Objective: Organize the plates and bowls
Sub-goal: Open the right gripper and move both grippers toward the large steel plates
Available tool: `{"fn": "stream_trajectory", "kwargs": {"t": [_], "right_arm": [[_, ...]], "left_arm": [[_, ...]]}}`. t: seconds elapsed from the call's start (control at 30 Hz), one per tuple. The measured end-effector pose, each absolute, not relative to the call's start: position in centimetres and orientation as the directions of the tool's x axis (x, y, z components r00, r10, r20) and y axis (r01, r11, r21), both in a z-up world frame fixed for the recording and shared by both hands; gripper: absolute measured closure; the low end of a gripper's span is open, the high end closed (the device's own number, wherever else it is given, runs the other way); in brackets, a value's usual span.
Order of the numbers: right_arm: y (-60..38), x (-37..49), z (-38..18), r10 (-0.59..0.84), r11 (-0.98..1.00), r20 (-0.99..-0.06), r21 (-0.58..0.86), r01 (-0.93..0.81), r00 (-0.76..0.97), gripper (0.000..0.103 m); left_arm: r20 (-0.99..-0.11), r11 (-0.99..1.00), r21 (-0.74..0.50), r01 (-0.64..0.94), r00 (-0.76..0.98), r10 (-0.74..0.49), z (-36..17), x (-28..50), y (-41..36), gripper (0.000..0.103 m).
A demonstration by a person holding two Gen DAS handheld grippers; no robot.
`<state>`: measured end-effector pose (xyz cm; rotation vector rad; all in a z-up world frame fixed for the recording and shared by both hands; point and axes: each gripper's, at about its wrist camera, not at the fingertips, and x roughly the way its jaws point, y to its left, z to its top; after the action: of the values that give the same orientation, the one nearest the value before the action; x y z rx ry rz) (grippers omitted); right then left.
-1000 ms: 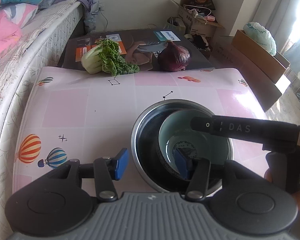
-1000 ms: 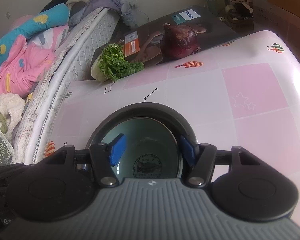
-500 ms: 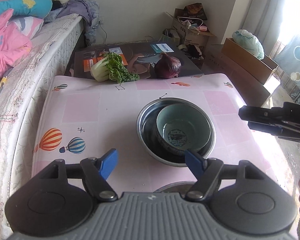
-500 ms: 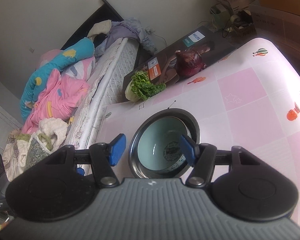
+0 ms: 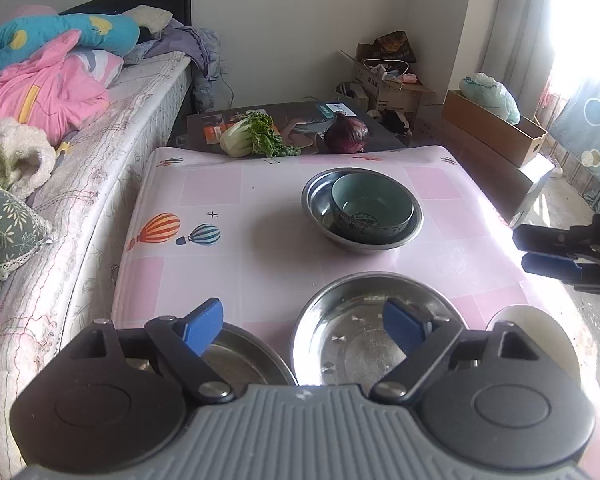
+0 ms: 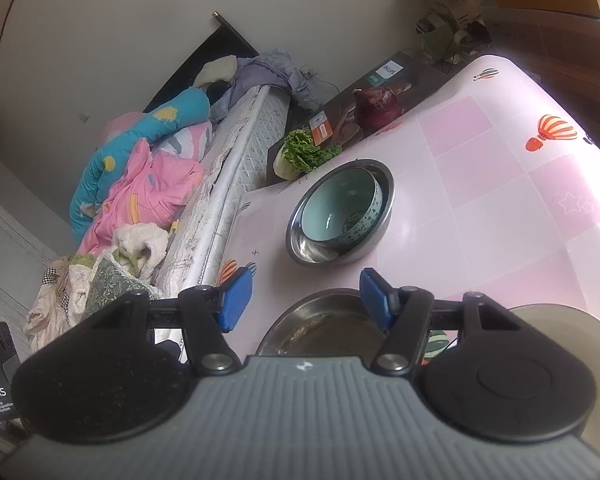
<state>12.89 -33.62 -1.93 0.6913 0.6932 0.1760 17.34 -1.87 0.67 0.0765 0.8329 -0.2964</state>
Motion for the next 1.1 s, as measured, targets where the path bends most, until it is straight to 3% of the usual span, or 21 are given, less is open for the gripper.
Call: {"fn": "stream_trajectory", "kwargs": {"t": [0.37,0.53,0.83,1.1], "right_arm": [[-25.2,8.6,-4.6,0.437,0.780,-0.558,0.626,0.012,0.705,0.044],[-21.8,7.3,-6.0,0.461,0.786,-0.584,0.618,-0.002,0.668,0.044],[-17.3,5.8,-8.1,0.467,0.802,-0.618,0.597,-0.008,0.632,0.044],[-15.4,6.2,-10.5,0.436,0.807,-0.648,0.588,0.048,0.625,0.044]], "left_arm": [[-0.747,0.993,-0.045,0.112,0.656,-0.108,-3.0,11.5,5.6,0.015],[-0.717,1.000,-0.004,-0.011,0.697,0.005,-4.9,9.7,7.7,0.019],[-0.714,0.998,0.025,-0.062,0.698,0.062,-7.4,8.0,9.2,0.024],[-0.720,0.999,0.004,-0.044,0.694,0.033,-8.8,7.6,10.0,0.043]]}}
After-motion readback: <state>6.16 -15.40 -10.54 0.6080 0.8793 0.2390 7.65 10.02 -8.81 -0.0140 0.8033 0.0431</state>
